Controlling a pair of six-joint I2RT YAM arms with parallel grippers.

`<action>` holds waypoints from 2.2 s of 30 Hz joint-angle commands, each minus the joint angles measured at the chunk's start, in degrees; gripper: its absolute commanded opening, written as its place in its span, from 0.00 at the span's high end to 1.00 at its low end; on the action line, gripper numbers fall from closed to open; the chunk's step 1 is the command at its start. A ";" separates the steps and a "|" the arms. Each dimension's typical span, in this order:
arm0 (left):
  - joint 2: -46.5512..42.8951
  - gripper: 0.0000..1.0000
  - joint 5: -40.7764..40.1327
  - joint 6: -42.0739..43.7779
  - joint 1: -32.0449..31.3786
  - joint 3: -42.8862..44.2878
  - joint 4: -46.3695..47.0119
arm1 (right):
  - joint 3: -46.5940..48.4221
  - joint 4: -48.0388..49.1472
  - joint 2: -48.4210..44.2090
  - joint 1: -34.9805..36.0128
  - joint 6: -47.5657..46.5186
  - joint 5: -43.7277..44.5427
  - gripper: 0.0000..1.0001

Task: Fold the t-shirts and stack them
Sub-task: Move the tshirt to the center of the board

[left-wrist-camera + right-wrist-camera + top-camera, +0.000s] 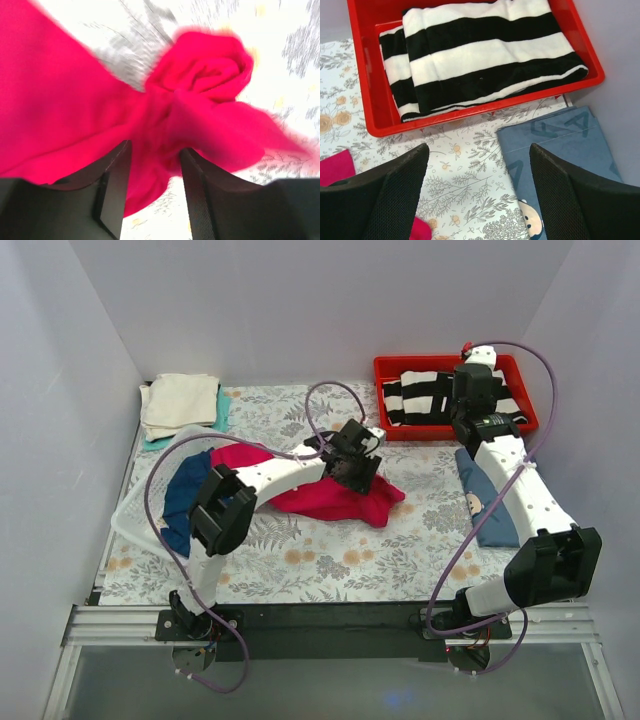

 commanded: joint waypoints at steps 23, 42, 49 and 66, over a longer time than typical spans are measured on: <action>-12.84 0.47 -17.63 -21.55 30.98 2.30 -8.23 | 4.22 -0.91 10.52 26.12 -8.02 -31.34 0.13; -15.22 0.49 -15.15 -22.51 38.45 -6.05 -9.63 | 8.53 -5.66 30.74 33.78 -12.60 -37.94 0.12; -17.15 0.50 -15.60 -22.95 43.98 -11.93 -8.49 | 2.31 -5.83 32.59 33.78 -11.28 -37.59 0.23; -16.98 0.50 -18.58 -22.43 54.71 -15.11 -7.87 | -9.04 -12.34 24.34 25.17 -5.22 -20.37 0.99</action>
